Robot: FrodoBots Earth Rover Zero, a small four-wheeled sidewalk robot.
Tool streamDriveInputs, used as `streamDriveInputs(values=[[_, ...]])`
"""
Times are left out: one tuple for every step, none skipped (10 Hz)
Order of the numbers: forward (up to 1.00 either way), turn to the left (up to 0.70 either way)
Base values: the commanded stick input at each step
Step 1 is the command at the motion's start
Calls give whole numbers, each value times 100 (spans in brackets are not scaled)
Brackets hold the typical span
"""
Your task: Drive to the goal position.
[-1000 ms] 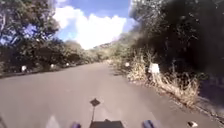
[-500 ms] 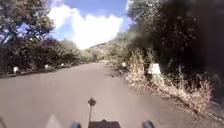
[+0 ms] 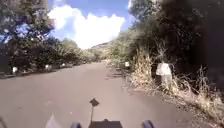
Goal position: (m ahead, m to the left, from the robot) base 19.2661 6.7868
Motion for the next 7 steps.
streamDriveInputs(values=[[70,0],[70,0],[70,0],[70,0],[70,2],[70,5],[70,19]])
